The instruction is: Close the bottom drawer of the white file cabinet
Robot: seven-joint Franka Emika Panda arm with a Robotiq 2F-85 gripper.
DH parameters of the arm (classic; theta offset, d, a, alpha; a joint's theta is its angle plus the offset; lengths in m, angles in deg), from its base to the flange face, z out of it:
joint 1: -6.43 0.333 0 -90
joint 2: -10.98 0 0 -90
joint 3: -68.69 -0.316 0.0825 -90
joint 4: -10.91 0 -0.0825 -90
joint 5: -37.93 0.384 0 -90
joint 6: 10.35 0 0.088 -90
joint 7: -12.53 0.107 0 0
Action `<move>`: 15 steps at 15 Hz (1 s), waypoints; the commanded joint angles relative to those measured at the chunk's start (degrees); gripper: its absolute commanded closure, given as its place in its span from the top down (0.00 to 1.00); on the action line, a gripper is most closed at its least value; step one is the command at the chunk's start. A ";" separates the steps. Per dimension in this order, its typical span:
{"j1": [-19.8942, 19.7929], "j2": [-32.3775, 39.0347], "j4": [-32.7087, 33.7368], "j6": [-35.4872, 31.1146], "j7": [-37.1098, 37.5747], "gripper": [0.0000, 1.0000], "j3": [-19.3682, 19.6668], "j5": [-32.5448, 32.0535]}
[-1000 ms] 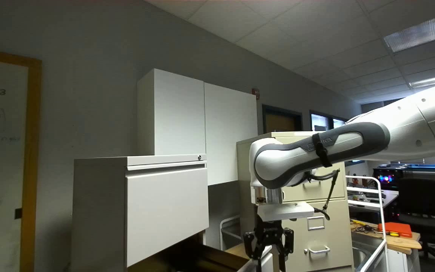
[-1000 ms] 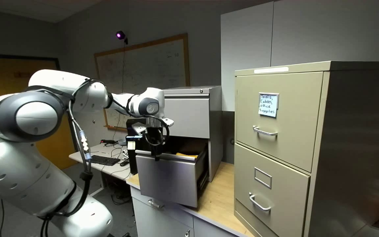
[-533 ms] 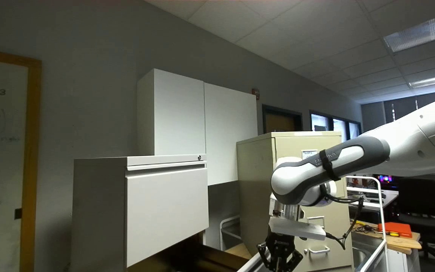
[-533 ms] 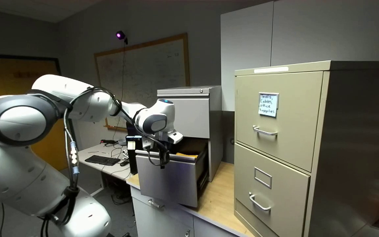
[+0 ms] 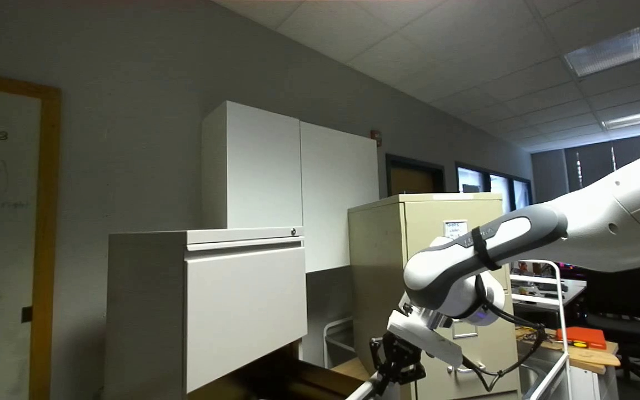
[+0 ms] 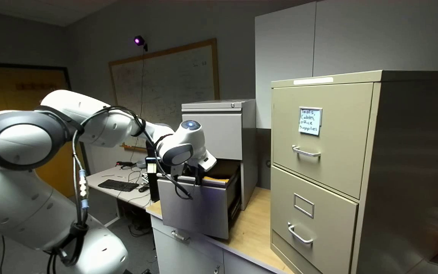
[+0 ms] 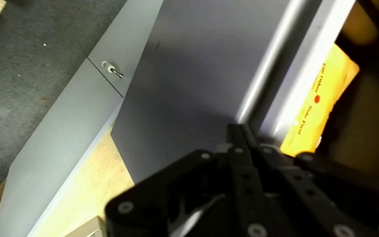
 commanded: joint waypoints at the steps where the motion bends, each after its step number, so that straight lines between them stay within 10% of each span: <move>1: 2.50 -0.27 -0.29 -6.39 -2.51 0.02 1.09 5.28; 15: 10.83 14.49 23.79 -8.60 -10.43 0.00 -2.72 2.64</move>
